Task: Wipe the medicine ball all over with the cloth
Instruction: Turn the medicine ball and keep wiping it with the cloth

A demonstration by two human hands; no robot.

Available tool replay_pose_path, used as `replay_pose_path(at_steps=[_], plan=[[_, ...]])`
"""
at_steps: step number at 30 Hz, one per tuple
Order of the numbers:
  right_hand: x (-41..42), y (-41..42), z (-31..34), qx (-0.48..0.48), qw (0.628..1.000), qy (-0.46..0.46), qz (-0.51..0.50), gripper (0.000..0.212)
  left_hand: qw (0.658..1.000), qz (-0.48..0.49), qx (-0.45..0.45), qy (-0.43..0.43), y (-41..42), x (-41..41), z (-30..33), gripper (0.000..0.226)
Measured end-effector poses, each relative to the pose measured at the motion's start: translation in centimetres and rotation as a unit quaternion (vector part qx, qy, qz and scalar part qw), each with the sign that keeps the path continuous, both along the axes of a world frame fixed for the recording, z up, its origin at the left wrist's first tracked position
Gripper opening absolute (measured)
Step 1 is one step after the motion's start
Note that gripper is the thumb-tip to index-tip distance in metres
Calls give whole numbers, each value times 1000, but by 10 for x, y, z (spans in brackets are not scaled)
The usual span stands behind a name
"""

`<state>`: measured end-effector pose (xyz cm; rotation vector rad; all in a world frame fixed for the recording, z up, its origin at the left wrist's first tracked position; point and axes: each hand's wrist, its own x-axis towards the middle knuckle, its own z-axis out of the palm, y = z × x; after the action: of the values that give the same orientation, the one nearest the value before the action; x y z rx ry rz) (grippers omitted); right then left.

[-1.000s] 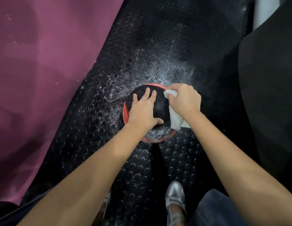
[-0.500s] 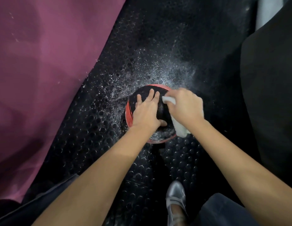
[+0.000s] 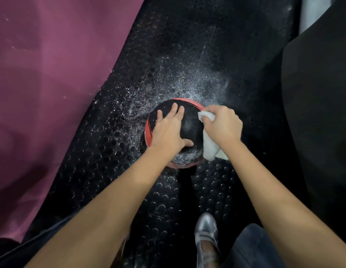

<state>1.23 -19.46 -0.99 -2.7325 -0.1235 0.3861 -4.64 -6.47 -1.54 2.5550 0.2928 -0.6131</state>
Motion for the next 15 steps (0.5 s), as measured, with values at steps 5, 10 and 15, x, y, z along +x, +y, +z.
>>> replay_pose_path(at_steps=[5,10,15], plan=[[5,23,-4,22,999,-15,17,17,999,-26,19,0,23,2,-1,104],[17,44,1,31,997,5,73,21,996,-73,48,18,34,-7,-7,115],[-12,34,-3,42,993,-53,100,16,999,-42,27,11,39,-9,-6,114]])
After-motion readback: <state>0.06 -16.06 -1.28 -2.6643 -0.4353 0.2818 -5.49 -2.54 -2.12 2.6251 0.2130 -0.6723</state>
